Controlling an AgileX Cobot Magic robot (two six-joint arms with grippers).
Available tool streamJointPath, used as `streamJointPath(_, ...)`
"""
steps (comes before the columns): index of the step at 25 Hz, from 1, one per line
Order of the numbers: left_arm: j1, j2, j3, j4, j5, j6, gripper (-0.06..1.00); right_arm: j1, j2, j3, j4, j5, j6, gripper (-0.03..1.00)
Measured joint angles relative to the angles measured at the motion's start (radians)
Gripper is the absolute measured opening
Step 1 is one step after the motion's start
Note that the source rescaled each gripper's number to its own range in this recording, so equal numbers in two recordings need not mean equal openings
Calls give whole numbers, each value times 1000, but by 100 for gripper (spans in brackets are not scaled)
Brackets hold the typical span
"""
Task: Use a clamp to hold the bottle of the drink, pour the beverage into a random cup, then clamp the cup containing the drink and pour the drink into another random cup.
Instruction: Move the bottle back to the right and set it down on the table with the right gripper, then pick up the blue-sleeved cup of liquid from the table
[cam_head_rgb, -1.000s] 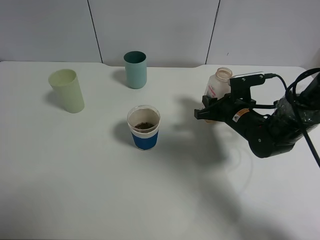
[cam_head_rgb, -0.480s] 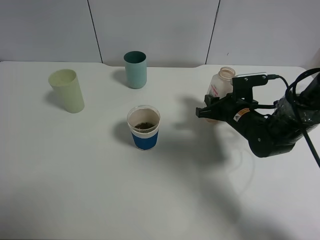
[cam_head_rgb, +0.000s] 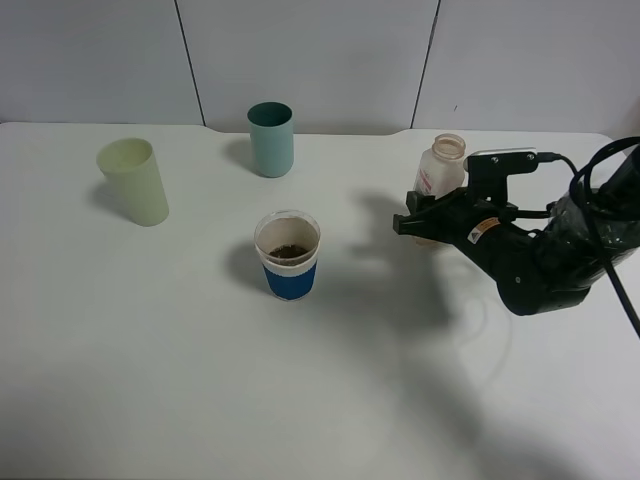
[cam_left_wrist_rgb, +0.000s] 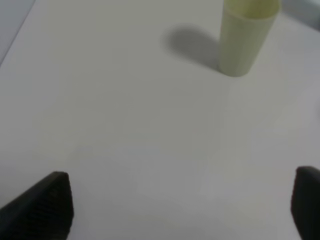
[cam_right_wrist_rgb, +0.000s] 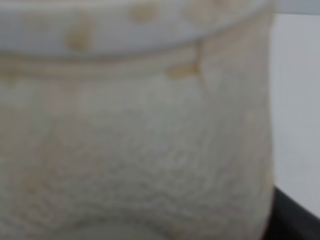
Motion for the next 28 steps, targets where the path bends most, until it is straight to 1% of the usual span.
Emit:
streamJointPath(6, 0, 0, 0, 0, 0, 0, 95, 0, 0, 0, 0, 0, 8, 54)
streamJointPath(9, 0, 0, 0, 0, 0, 0, 95, 0, 0, 0, 0, 0, 8, 67)
streamJointPath(12, 0, 0, 0, 0, 0, 0, 95, 0, -6, 0, 4, 18, 8, 74)
streamJointPath(17, 0, 0, 0, 0, 0, 0, 95, 0, -48, 0, 7, 90, 10, 76)
streamJointPath(22, 0, 0, 0, 0, 0, 0, 95, 0, -108, 1, 9, 131, 9, 77)
streamJointPath(28, 0, 0, 0, 0, 0, 0, 95, 0, -191, 1, 45, 228, -47, 77)
